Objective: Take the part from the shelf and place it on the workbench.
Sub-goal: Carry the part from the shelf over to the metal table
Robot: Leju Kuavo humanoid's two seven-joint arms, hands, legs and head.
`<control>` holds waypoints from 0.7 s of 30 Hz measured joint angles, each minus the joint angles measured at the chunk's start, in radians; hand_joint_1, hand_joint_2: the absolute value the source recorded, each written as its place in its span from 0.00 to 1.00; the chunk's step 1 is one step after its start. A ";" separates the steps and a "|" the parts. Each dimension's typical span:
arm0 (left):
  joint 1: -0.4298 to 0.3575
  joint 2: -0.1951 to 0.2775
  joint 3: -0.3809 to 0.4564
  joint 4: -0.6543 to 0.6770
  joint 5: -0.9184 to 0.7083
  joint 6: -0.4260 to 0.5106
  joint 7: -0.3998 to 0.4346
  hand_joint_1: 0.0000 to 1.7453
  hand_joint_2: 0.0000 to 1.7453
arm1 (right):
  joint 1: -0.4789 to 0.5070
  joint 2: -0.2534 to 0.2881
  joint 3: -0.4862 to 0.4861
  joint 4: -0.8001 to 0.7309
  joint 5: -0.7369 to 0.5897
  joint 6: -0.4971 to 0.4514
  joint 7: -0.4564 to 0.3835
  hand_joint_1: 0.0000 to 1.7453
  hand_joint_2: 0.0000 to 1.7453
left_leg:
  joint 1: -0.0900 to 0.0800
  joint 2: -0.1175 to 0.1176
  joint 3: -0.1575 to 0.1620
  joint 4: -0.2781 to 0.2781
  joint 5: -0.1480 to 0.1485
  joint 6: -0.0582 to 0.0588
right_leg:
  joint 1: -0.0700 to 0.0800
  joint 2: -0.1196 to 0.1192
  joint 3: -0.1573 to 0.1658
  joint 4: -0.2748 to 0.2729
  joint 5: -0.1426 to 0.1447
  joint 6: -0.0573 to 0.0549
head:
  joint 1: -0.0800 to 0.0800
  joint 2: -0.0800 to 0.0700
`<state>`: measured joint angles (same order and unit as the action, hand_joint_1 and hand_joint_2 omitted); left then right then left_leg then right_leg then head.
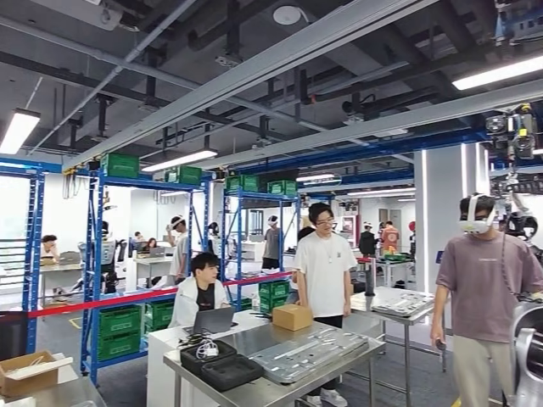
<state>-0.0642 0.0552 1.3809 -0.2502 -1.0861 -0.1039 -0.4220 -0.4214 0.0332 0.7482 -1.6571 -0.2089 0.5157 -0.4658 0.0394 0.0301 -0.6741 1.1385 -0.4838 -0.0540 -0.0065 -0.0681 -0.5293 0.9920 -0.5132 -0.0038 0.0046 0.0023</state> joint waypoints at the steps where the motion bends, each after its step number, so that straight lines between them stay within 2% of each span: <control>1: -0.003 -0.001 0.000 0.000 0.000 0.000 0.000 0.00 1.00 | -0.002 0.000 0.000 0.000 0.000 0.000 0.000 1.00 1.00 | -0.002 0.018 0.025 -0.050 0.016 0.003 | 0.001 -0.010 -0.001 0.007 -0.007 0.009 | 0.000 0.000; 2: -0.006 -0.001 0.000 0.000 0.000 0.000 0.000 0.00 1.00 | -0.004 0.000 0.000 0.000 -0.001 0.001 0.001 1.00 1.00 | -0.005 0.031 0.038 -0.079 0.022 0.009 | 0.003 -0.018 -0.001 0.013 -0.012 0.016 | -0.001 0.000; 3: -0.008 -0.002 0.000 0.000 0.000 0.000 0.000 0.00 1.00 | -0.006 -0.001 0.000 0.001 -0.001 0.001 0.001 1.00 1.00 | -0.009 0.034 0.040 -0.088 0.019 0.019 | 0.005 -0.027 0.000 0.016 -0.016 0.022 | -0.001 0.000; 4: -0.006 -0.002 0.001 0.000 0.000 0.000 0.000 0.00 1.00 | -0.008 -0.001 0.000 0.002 -0.002 0.002 0.002 1.00 1.00 | -0.011 0.024 0.037 -0.089 0.018 0.033 | 0.005 -0.036 0.002 0.017 -0.018 0.026 | -0.001 0.000; 5: -0.003 -0.002 0.001 0.000 0.000 -0.001 0.001 0.00 1.00 | -0.009 0.000 0.001 0.003 -0.002 0.002 0.002 1.00 1.00 | -0.013 0.015 0.036 -0.089 0.018 0.041 | 0.003 -0.042 0.005 0.016 -0.022 0.030 | -0.001 0.000; 6: 0.001 -0.002 0.001 0.000 0.000 -0.001 0.002 0.00 1.00 | -0.010 0.000 0.002 0.004 -0.004 0.003 0.003 1.00 1.00 | -0.014 0.005 0.036 -0.089 0.018 0.048 | 0.000 -0.033 0.005 0.022 -0.031 0.033 | -0.001 0.000; 7: 0.002 -0.002 0.002 0.000 0.000 0.000 0.004 0.00 1.00 | -0.010 0.000 0.002 0.005 -0.006 0.005 0.004 1.00 1.00 | -0.014 -0.004 0.036 -0.090 0.018 0.054 | -0.003 -0.015 -0.003 0.046 -0.050 0.034 | -0.001 0.000; 9: 0.000 -0.002 0.002 0.000 0.000 0.001 0.008 0.00 1.00 | -0.011 0.000 0.003 0.008 -0.010 0.007 0.005 1.00 1.00 | -0.017 -0.025 0.036 -0.091 0.019 0.065 | -0.005 0.036 -0.052 0.155 -0.110 0.031 | -0.001 0.000; 10: -0.002 -0.001 0.002 0.000 0.000 0.001 0.009 0.00 1.00 | -0.010 0.000 0.003 0.011 -0.012 0.008 0.006 1.00 1.00 | -0.021 -0.037 0.036 -0.091 0.019 0.068 | -0.003 0.049 -0.086 0.225 -0.138 0.027 | -0.001 0.000; 11: -0.003 -0.001 0.002 0.000 0.000 0.001 0.010 0.00 1.00 | -0.009 0.000 0.003 0.015 -0.014 0.008 0.007 1.00 1.00 | -0.025 -0.050 0.036 -0.091 0.020 0.071 | -0.001 0.056 -0.116 0.279 -0.152 0.022 | -0.001 0.000; 12: -0.003 -0.002 0.003 0.000 -0.001 0.000 0.010 0.00 1.00 | -0.009 0.000 0.004 0.019 -0.016 0.009 0.007 1.00 1.00 | -0.030 -0.064 0.037 -0.091 0.020 0.074 | 0.003 0.061 -0.133 0.302 -0.148 0.016 | -0.001 0.000; 13: -0.002 -0.002 0.003 0.000 -0.002 0.000 0.010 0.00 1.00 | -0.009 0.000 0.004 0.022 -0.018 0.009 0.007 1.00 1.00 | -0.035 -0.078 0.038 -0.091 0.020 0.075 | 0.008 0.065 -0.132 0.287 -0.123 0.008 | -0.001 0.000; 14: -0.001 -0.002 0.004 0.000 -0.002 0.000 0.010 0.00 1.00 | -0.010 0.000 0.004 0.023 -0.020 0.010 0.008 1.00 1.00 | -0.039 -0.092 0.041 -0.091 0.020 0.077 | 0.015 0.075 -0.115 0.235 -0.083 -0.003 | -0.001 0.000; 15: -0.001 -0.003 0.004 0.000 -0.003 -0.001 0.010 0.00 1.00 | -0.011 0.000 0.004 0.024 -0.022 0.010 0.008 1.00 1.00 | -0.040 -0.106 0.043 -0.091 0.020 0.078 | 0.022 0.098 -0.090 0.170 -0.043 -0.017 | -0.001 0.000; 16: -0.002 -0.005 0.004 0.001 -0.004 -0.001 0.010 0.00 1.00 | -0.012 0.000 0.004 0.025 -0.023 0.011 0.008 1.00 1.00 | -0.040 -0.118 0.043 -0.091 0.021 0.078 | 0.026 0.122 -0.068 0.112 -0.011 -0.029 | -0.001 0.000; 17: -0.003 -0.006 0.004 0.001 -0.004 -0.002 0.009 0.00 1.00 | -0.013 0.000 0.004 0.025 -0.024 0.011 0.008 1.00 1.00 | -0.038 -0.129 0.042 -0.092 0.022 0.077 | 0.030 0.141 -0.053 0.072 0.009 -0.037 | -0.001 0.000; 18: -0.003 -0.007 0.005 0.001 -0.004 -0.002 0.008 0.00 1.00 | -0.014 0.000 0.004 0.026 -0.025 0.012 0.009 1.00 1.00 | -0.034 -0.140 0.039 -0.092 0.024 0.075 | 0.032 0.152 -0.046 0.054 0.014 -0.042 | -0.001 0.000; 19: -0.002 -0.007 0.005 0.001 -0.005 -0.002 0.008 0.00 1.00 | -0.016 0.000 0.004 0.026 -0.026 0.012 0.010 1.00 1.00 | -0.031 -0.150 0.036 -0.094 0.027 0.070 | 0.033 0.148 -0.044 0.047 0.015 -0.043 | -0.001 0.000; 20: 0.002 -0.007 0.006 0.001 -0.006 -0.002 0.008 0.00 1.00 | -0.017 0.002 0.004 0.027 -0.027 0.013 0.011 1.00 1.00 | -0.029 -0.157 0.034 -0.096 0.029 0.066 | 0.032 0.136 -0.037 0.033 0.016 -0.042 | -0.001 0.001; 21: 0.005 -0.007 0.006 0.001 -0.007 -0.002 0.007 0.00 1.00 | -0.018 0.004 0.004 0.027 -0.028 0.013 0.011 1.00 1.00 | -0.030 -0.151 0.032 -0.094 0.028 0.063 | 0.029 0.124 -0.030 0.018 0.018 -0.040 | -0.001 0.000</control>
<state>-0.0588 0.0482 1.3874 -0.2487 -1.0928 -0.1061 -0.4147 -0.4398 0.0374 0.7524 -1.6302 -0.2367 0.5289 -0.4545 0.0094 -0.1210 -0.6426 1.0441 -0.4562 0.0089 0.0227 0.0557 -0.5596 1.0104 -0.4952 -0.0441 0.0037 0.0026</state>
